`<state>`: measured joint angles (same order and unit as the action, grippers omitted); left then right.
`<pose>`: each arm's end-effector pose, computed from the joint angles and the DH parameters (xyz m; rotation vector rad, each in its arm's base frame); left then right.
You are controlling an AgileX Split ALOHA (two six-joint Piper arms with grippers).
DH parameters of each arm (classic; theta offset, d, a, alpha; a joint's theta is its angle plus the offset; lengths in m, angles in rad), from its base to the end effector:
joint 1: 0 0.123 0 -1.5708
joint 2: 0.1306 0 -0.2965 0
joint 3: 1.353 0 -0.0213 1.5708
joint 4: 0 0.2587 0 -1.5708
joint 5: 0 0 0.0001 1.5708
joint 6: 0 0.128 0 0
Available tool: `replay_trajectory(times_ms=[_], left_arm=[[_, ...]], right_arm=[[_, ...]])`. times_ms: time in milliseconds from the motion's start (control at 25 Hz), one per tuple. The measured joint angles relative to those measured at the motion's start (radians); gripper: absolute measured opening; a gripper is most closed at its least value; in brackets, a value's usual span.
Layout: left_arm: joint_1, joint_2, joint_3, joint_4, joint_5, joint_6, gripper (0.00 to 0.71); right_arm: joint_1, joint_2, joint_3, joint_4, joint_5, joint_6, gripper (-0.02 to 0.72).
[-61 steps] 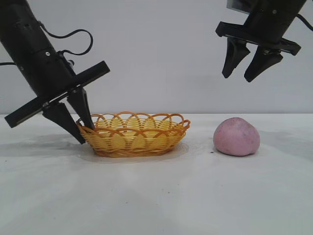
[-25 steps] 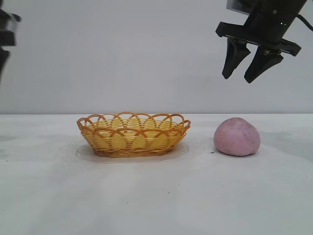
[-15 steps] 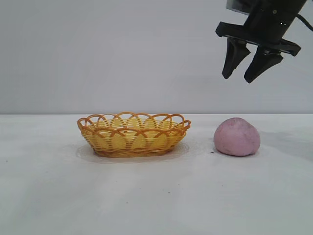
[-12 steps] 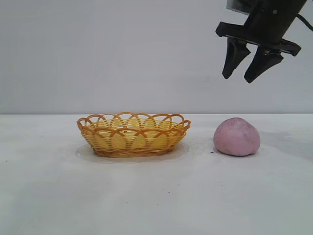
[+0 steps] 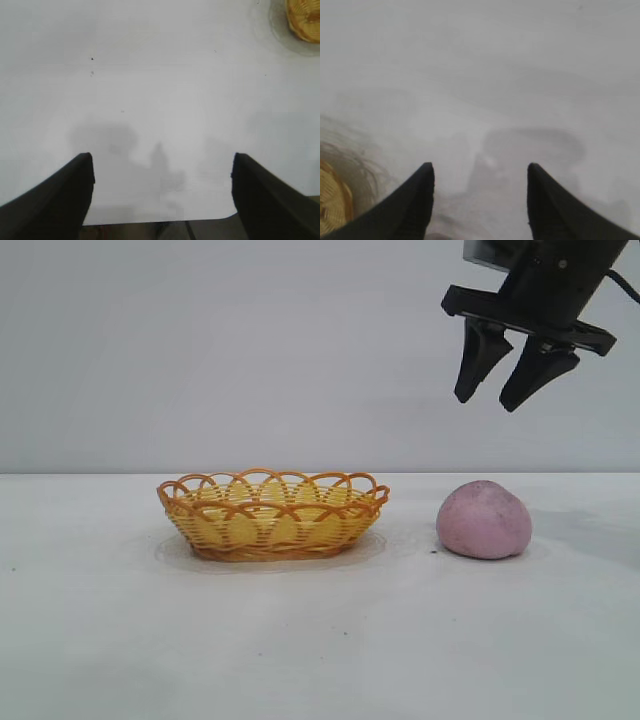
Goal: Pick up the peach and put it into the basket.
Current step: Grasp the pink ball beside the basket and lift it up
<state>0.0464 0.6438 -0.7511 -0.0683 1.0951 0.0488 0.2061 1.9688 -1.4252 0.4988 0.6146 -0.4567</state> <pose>0.1174 -0.0023 0.3011 -0.0096 2.4687 -0.0474 0.4395 0.1280 0.1798 -0.4170 2.5445 0.4232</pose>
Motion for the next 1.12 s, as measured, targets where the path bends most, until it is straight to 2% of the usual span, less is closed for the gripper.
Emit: replay_trajectory(times_ms=[400,640,760,1120], left_arm=[[0.000,-0.421,0.169,0.000,0.021,0.000,0.505],[0.000,-0.604,0.255,0.034,0.026,0.000,0.505],[0.000,-0.653,0.263,0.035,0.026,0.000,0.505],[0.000,-0.662,0.265,0.035,0.026,0.000,0.505]], right_arm=[[0.000,0.000,0.000,0.000,0.015,-0.005,0.356],[0.000,0.000,0.000,-0.002,0.041,-0.022,0.356],[0.000,0.000,0.000,-0.002,0.048,-0.023,0.356],[0.000,-0.034,0.000,-0.011,0.071,-0.028,0.356]])
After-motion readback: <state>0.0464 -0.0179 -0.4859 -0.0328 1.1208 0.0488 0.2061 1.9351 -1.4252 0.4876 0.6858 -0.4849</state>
